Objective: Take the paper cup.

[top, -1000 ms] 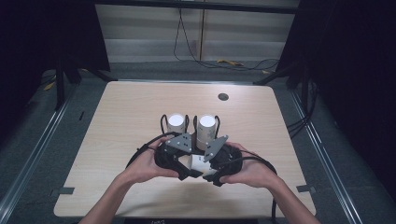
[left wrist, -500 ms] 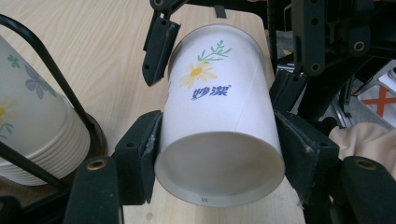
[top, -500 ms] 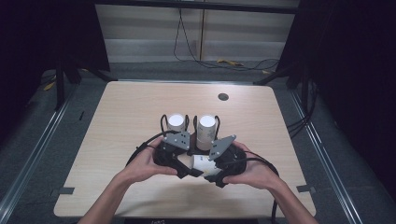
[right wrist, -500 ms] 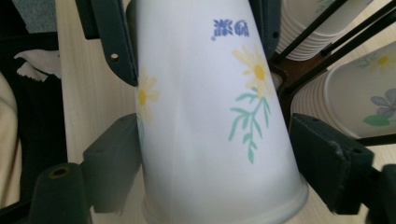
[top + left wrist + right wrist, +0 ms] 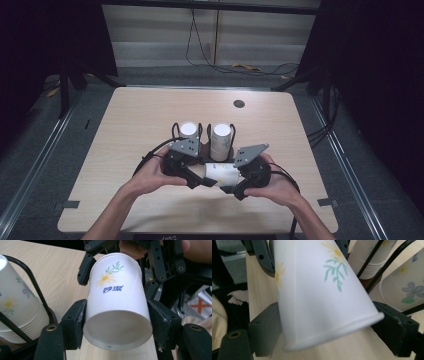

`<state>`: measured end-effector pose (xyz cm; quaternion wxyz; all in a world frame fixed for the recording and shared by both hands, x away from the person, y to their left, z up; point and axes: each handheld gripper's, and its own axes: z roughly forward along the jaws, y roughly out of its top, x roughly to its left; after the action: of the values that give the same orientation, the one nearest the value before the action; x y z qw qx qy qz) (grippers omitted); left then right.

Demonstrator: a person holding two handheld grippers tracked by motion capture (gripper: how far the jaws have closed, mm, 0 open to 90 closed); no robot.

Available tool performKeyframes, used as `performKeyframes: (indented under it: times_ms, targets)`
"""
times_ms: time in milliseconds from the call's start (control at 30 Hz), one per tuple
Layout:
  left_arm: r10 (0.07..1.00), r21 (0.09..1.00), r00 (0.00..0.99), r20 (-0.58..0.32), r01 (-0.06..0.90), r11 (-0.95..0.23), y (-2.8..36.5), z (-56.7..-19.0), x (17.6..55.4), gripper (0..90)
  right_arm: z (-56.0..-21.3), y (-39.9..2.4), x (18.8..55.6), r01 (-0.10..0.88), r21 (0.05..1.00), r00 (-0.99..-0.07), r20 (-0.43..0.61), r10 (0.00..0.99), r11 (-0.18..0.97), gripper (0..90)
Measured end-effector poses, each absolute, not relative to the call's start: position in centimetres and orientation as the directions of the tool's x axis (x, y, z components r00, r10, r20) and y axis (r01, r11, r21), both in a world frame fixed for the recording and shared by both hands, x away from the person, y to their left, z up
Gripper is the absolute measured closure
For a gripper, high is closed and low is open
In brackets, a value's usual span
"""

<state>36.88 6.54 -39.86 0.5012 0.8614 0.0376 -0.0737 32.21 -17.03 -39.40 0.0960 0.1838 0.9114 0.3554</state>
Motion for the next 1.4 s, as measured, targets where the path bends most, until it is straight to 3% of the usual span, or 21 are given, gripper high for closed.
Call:
performKeyframes:
  times_ms: [500, 867, 1400]
  targets:
    - [-0.009, 0.888, 0.979, -0.205, 0.183, -0.421, 7.0, -39.6, 37.0, 35.5, -40.0, -20.0, 31.3, 0.286, 0.881, -0.884, 0.092, 0.458, 0.377, 13.7]
    - [-0.021, 0.901, 0.977, -0.21, 0.185, -0.393, 7.1, -39.3, 37.0, 35.5, -40.2, -20.9, 31.3, 0.293, 0.934, -0.881, 0.181, 0.437, 0.204, 13.7]
    - [-0.036, 0.916, 0.98, -0.197, 0.171, -0.363, 7.2, -38.9, 36.9, 35.4, -40.6, -20.8, 31.5, 0.287, 0.942, -0.901, 0.203, 0.384, 0.173, 19.2]
